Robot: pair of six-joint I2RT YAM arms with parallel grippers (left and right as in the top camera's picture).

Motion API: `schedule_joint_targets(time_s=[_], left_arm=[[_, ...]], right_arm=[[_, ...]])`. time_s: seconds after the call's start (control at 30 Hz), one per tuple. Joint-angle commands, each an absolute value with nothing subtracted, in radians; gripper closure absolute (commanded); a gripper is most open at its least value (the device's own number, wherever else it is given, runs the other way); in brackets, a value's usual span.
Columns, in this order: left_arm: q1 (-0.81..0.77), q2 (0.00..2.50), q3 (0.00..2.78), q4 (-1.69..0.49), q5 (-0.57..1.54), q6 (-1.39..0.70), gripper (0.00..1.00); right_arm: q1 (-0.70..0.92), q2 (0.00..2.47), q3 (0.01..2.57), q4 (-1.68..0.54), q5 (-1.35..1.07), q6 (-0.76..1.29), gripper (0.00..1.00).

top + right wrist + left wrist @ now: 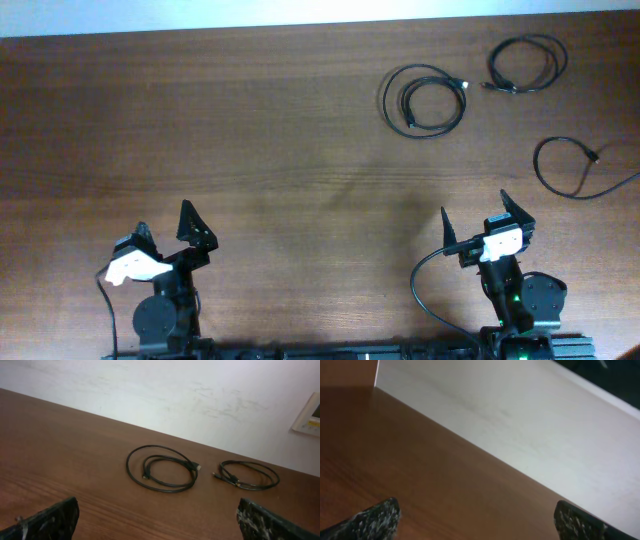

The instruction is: Untangle cables

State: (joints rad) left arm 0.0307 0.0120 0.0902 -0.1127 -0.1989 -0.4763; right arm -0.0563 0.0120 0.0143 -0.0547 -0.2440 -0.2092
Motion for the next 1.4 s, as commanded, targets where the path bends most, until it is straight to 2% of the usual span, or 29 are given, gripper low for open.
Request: schedule_joint_targets(time_s=[0.0,0.17,0.37,0.53,0.63,1.17,1.2,1.3,1.37], left_arm=[[0.036,0.007,0.043,-0.086,-0.207,-0.472,0.01],[0.036,0.007,0.018,-0.075,-0.206,-0.448,0.01],[0.036,0.007,0.014,-0.072,-0.198,-0.211,0.01],[0.036,0.012,0.014,-0.076,-0.16,-0.173,0.01],[0.036,0.035,0.014,-0.079,-0.154,-0.073,0.01],[0.036,0.043,0.014,-0.076,-0.152,-0.072,0.01],[0.035,0.043,0.014,-0.077,-0.14,-0.046,0.01],[0.035,0.044,0.014,-0.09,0.028,0.204,0.01],[0.035,0.046,0.014,-0.08,0.121,0.256,0.01]], right_arm=[[-0.053,0.006,0.006,-0.055,-0.232,-0.206,0.01],[-0.053,0.006,0.006,-0.055,-0.232,-0.206,0.01],[-0.053,0.006,0.006,-0.055,-0.232,-0.206,0.01],[-0.053,0.006,0.006,-0.055,-0.232,-0.206,0.01],[-0.053,0.006,0.006,-0.055,-0.232,-0.206,0.01],[-0.053,0.006,0.006,-0.055,-0.232,-0.206,0.01],[-0.053,0.006,0.006,-0.055,-0.232,-0.206,0.01],[-0.053,0.006,0.006,-0.055,-0.232,-0.206,0.01],[-0.053,0.006,0.006,-0.055,-0.232,-0.206,0.01]])
